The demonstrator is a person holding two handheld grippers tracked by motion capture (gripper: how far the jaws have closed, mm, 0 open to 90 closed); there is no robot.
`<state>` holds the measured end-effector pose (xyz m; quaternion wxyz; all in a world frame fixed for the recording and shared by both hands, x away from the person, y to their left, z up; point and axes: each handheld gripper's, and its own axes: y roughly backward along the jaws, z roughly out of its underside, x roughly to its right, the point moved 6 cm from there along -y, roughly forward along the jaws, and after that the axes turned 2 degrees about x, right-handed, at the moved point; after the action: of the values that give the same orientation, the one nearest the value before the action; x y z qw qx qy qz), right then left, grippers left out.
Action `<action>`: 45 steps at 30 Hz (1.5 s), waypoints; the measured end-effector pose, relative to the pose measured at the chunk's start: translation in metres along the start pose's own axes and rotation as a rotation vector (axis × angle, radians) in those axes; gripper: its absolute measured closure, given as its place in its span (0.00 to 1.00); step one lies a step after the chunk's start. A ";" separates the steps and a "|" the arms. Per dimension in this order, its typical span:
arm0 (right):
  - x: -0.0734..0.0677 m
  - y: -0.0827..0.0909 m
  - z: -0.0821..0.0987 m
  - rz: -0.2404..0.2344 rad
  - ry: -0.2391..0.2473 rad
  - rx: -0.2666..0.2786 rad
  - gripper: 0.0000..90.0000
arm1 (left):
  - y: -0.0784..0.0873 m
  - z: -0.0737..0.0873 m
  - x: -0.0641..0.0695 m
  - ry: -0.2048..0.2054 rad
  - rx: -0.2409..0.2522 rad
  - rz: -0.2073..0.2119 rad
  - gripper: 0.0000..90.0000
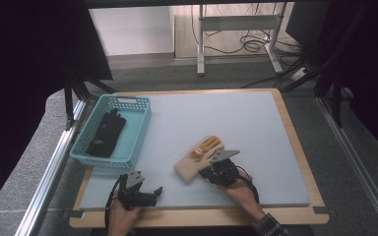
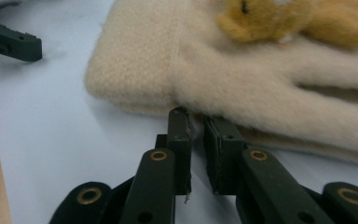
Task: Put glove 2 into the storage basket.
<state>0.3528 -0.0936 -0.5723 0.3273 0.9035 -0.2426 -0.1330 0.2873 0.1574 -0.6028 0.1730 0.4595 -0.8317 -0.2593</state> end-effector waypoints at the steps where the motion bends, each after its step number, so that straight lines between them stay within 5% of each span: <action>1: 0.001 0.003 0.001 0.005 -0.001 0.002 0.85 | 0.000 0.000 0.000 -0.001 -0.001 0.000 0.00; 12: 0.030 0.042 0.013 0.127 -0.016 0.016 0.66 | 0.000 0.000 0.000 0.000 -0.004 -0.001 0.00; 21: 0.073 0.079 0.037 0.247 -0.096 0.043 0.41 | 0.000 -0.001 0.000 0.003 -0.012 -0.004 0.00; 27: 0.094 0.098 0.055 0.325 -0.133 0.056 0.33 | 0.000 -0.001 0.001 0.002 -0.015 -0.005 0.00; 34: 0.107 0.099 0.071 0.357 -0.156 0.026 0.29 | 0.000 -0.001 0.001 0.001 -0.015 -0.006 0.00; 42: 0.106 0.098 0.071 0.362 -0.148 0.020 0.28 | 0.001 -0.003 0.002 0.000 -0.035 -0.011 0.02; 45: 0.106 0.098 0.071 0.363 -0.146 0.021 0.28 | 0.002 -0.005 0.005 -0.005 -0.048 0.019 0.02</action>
<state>0.3801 -0.2523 -0.5703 0.3179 0.8363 -0.4260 -0.1345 0.2861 0.1525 -0.5974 0.1845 0.4468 -0.8299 -0.2787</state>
